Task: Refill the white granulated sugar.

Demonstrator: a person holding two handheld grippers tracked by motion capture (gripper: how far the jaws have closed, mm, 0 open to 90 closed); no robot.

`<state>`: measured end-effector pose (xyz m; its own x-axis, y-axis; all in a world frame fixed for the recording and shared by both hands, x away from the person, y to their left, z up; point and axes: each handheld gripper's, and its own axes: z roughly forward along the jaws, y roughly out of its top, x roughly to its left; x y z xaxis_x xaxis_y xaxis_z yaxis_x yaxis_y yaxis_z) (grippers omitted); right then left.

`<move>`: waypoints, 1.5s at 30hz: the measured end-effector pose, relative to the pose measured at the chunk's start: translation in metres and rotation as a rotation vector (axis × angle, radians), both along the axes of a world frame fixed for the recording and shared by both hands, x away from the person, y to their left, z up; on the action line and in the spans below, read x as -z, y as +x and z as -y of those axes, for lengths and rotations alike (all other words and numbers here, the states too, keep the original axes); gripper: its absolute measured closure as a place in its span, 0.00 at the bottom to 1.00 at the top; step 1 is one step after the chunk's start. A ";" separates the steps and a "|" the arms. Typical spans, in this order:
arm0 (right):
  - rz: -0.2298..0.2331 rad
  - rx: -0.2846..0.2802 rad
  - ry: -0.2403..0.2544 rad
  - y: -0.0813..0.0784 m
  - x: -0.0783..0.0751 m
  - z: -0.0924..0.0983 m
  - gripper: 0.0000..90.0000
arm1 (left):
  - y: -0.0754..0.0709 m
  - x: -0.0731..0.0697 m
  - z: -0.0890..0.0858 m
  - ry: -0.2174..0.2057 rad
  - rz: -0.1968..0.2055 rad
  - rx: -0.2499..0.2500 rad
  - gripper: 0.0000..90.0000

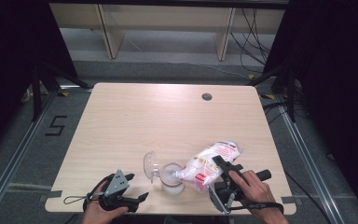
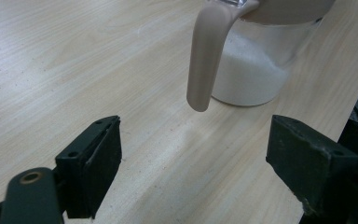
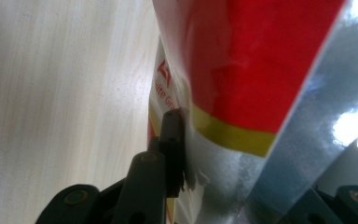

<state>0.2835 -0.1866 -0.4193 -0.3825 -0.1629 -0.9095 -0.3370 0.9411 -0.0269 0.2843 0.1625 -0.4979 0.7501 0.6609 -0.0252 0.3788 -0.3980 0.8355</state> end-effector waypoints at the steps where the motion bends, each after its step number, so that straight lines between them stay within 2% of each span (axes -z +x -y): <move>1: -0.016 0.019 0.019 0.000 -0.001 0.002 0.83 | 0.000 0.000 0.000 0.004 0.003 0.000 0.20; 2: -0.016 0.019 0.019 0.000 -0.001 0.002 0.83 | 0.000 0.000 0.000 0.004 0.003 0.000 0.20; 3: -0.026 0.013 0.049 0.002 -0.001 0.004 0.83 | 0.000 0.000 0.000 0.007 0.002 0.001 0.20; 4: -0.026 0.013 0.049 0.002 -0.001 0.004 0.83 | 0.000 0.000 0.000 0.005 0.001 -0.003 0.20; 5: -0.035 0.025 0.082 0.001 -0.001 0.006 0.83 | 0.001 -0.001 -0.001 0.011 0.016 0.007 0.20; 6: -0.042 0.013 0.074 0.003 -0.002 0.007 0.83 | 0.001 -0.002 -0.002 0.035 0.015 0.008 0.20; 7: -0.059 0.039 0.137 0.003 0.002 0.010 0.83 | 0.001 -0.002 -0.002 0.032 0.022 0.014 0.20; 12: -0.077 0.021 0.155 0.006 0.002 0.015 0.83 | 0.001 -0.002 -0.002 0.031 0.024 0.017 0.20; 13: -0.104 0.038 0.197 0.006 0.004 0.018 0.83 | 0.001 -0.002 -0.002 0.030 0.024 0.017 0.20; 14: -0.104 0.038 0.197 0.006 0.004 0.018 0.83 | 0.001 -0.002 -0.002 0.030 0.024 0.017 0.20; 17: -0.127 0.037 0.244 0.009 0.006 0.022 0.83 | 0.001 -0.002 -0.002 0.023 0.020 0.017 0.20; 18: -0.114 0.016 0.216 0.011 0.004 0.023 0.83 | 0.001 -0.002 -0.002 0.023 0.019 0.017 0.20; 19: -0.133 0.043 0.255 0.012 0.008 0.025 0.83 | 0.002 -0.002 -0.003 0.030 0.022 0.019 0.20; 21: -0.135 0.046 0.260 0.013 0.008 0.026 0.83 | 0.002 -0.002 -0.002 0.031 0.024 0.017 0.20; 22: -0.109 0.010 0.221 0.016 0.005 0.027 0.83 | 0.001 -0.002 -0.002 0.031 0.021 0.013 0.20; 23: -0.147 0.041 0.297 0.016 0.010 0.030 0.84 | 0.001 -0.002 -0.002 0.030 0.023 0.017 0.20; 24: -0.147 0.041 0.297 0.016 0.010 0.030 0.84 | 0.001 -0.002 -0.002 0.031 0.021 0.015 0.20; 25: -0.166 0.049 0.325 0.017 0.010 0.032 0.84 | 0.001 -0.002 -0.002 0.030 0.020 0.012 0.20; 27: -0.166 0.046 0.339 0.018 0.010 0.034 0.84 | 0.001 -0.002 -0.002 0.030 0.021 0.012 0.20; 29: -0.188 0.057 0.382 0.021 0.012 0.036 0.84 | 0.001 -0.002 -0.002 0.030 0.022 0.012 0.20; 30: -0.199 0.048 0.395 0.023 0.012 0.037 0.84 | 0.000 -0.001 -0.001 0.020 0.010 -0.001 0.20; 32: -0.218 0.058 0.435 0.025 0.014 0.039 0.84 | 0.001 -0.001 -0.001 0.012 0.018 0.011 0.20; 33: -0.246 0.068 0.474 0.026 0.016 0.040 0.84 | 0.000 0.000 0.000 0.002 0.006 -0.006 0.20; 34: -0.246 0.068 0.474 0.026 0.016 0.040 0.84 | 0.000 -0.001 0.000 0.004 0.007 -0.004 0.20; 35: -0.259 0.058 0.486 0.027 0.016 0.040 0.84 | 0.001 -0.002 -0.002 0.035 0.015 0.003 0.20; 36: -0.285 0.074 0.526 0.027 0.018 0.040 0.84 | 0.001 -0.001 -0.002 0.019 0.011 0.004 0.20; 38: -0.290 0.055 0.534 0.031 0.020 0.041 0.84 | 0.002 -0.002 -0.003 0.032 0.024 0.020 0.20; 40: -0.306 0.058 0.553 0.034 0.022 0.040 0.84 | 0.001 -0.001 -0.002 0.024 0.013 0.008 0.20; 41: -0.319 0.062 0.566 0.035 0.024 0.039 0.85 | 0.001 -0.002 -0.003 0.039 0.017 0.005 0.20; 42: -0.324 0.067 0.573 0.037 0.026 0.039 0.85 | 0.001 -0.001 -0.001 0.018 0.012 0.002 0.20; 43: -0.346 0.084 0.592 0.039 0.030 0.038 0.85 | 0.002 -0.002 -0.003 0.032 0.023 0.020 0.20; 44: -0.346 0.084 0.592 0.039 0.030 0.038 0.85 | 0.002 -0.002 -0.003 0.032 0.023 0.020 0.20; 45: -0.371 0.095 0.632 0.041 0.032 0.039 0.85 | 0.002 -0.002 -0.002 0.024 0.021 0.019 0.20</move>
<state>0.3246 -0.2257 -0.4516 -0.6697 0.3983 -0.6268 -0.1344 0.7651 0.6297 0.2859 0.1649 -0.4960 0.7627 0.6468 0.0060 0.3538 -0.4250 0.8332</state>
